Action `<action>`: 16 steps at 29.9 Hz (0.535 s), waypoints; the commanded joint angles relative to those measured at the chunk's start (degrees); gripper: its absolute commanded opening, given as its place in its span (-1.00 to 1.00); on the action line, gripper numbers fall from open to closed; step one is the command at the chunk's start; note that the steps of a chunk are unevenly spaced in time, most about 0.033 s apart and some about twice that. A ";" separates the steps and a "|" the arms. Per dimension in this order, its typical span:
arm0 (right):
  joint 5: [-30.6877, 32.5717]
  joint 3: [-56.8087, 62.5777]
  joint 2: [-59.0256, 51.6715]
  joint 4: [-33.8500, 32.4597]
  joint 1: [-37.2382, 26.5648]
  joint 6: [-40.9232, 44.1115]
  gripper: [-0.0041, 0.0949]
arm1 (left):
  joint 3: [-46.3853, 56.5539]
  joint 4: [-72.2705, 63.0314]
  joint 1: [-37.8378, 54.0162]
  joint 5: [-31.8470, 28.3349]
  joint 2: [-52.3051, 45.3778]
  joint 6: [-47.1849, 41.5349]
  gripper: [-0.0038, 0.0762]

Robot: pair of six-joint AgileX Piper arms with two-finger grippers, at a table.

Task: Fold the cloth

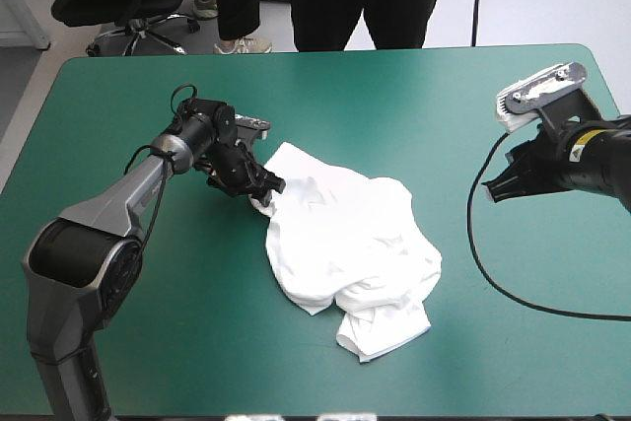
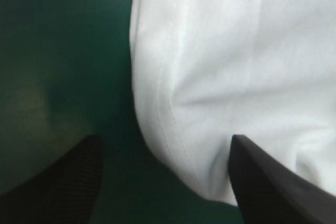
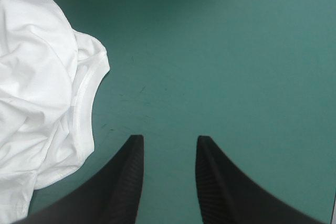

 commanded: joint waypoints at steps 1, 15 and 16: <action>-3.31 -0.17 -0.31 -1.89 0.03 0.91 -0.27 | -1.36 -0.36 -0.95 -2.02 -2.47 -0.33 0.28; -6.35 1.30 3.68 -3.25 -2.46 1.69 -0.27 | -1.36 0.26 -3.89 -1.35 -0.17 -1.52 -0.93; -6.78 1.83 4.12 -3.11 -3.25 1.69 -0.27 | -1.36 0.26 -4.01 -1.11 -0.17 -1.52 -0.94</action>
